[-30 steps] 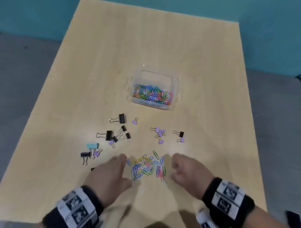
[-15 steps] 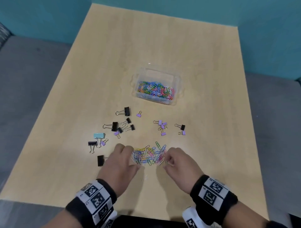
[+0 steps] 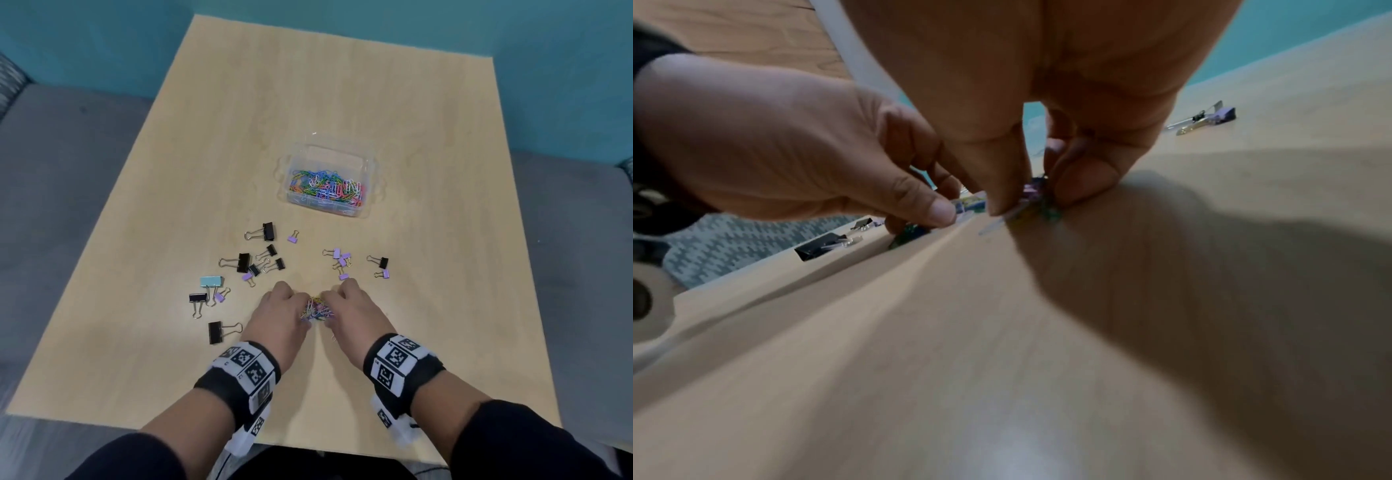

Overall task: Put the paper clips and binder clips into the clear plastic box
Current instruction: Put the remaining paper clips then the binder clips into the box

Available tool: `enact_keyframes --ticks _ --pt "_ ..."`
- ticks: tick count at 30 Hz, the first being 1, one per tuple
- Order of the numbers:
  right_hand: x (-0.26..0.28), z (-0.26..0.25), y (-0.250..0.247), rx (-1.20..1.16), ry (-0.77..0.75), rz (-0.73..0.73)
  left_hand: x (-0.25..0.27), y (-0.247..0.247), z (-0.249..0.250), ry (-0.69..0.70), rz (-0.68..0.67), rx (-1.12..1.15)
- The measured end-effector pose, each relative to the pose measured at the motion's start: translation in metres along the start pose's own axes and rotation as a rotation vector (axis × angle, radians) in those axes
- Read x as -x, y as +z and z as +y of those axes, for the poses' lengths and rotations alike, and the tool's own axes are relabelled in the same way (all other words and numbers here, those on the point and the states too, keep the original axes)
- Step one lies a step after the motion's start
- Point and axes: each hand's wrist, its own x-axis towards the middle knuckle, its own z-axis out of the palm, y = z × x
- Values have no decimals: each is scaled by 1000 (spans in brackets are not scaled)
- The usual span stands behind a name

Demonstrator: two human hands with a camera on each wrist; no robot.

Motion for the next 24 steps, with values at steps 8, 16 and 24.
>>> enact_keyframes --ticks 8,16,24 --pt "6 1 4 167 -78 35 -2 -2 -3 99 -13 -103" --pt "15 3 0 130 -58 -3 9 0 -11 123 40 -53" --pt "19 7 -22 -168 10 -78 17 -17 -7 95 33 130"
